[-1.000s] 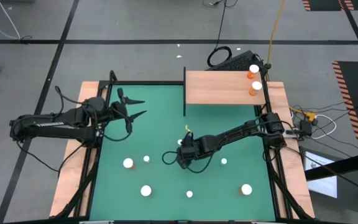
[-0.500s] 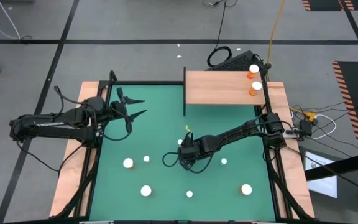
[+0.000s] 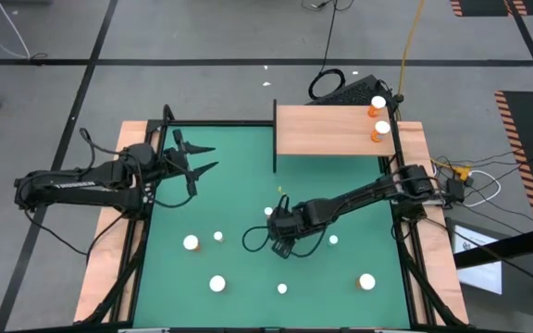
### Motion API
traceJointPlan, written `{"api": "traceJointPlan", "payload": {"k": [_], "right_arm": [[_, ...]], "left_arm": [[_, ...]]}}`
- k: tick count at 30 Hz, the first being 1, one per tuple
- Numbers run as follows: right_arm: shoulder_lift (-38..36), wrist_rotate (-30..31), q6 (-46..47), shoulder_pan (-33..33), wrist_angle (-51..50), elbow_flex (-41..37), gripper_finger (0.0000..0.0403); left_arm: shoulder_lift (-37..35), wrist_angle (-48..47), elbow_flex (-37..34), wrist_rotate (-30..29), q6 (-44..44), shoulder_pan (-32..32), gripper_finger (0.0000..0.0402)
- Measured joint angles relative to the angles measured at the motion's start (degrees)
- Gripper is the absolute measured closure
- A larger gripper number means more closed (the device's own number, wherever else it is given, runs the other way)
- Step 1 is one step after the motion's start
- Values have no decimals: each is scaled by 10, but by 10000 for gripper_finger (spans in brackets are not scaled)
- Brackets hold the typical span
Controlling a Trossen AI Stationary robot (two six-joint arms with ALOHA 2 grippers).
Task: Pick and place medicine bottles onto shelf by color
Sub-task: Put the orange pill bottle on the shelf
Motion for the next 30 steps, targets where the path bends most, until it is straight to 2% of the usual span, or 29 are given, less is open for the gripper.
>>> {"api": "traceJointPlan", "payload": {"k": [5,13,17,20,23,27,30], "right_arm": [[-38,29,-27,14,3,0,218],[-87,67,-65,42,12,0,227],[-117,115,-103,61,36,0,220],[-138,178,-135,80,61,0,219],[-159,224,-182,96,120,-20,221],[-188,241,-255,101,227,-63,221],[-210,243,-319,99,314,-99,221]], "left_arm": [[0,0,0,-8,-18,0,220],[0,-16,0,-5,-56,-19,220],[0,-18,0,13,-56,-43,220],[0,-18,0,36,-55,-63,220],[0,-17,0,48,-60,-84,220],[3,-13,0,50,-75,-109,218],[9,-9,0,50,-83,-131,201]]}}
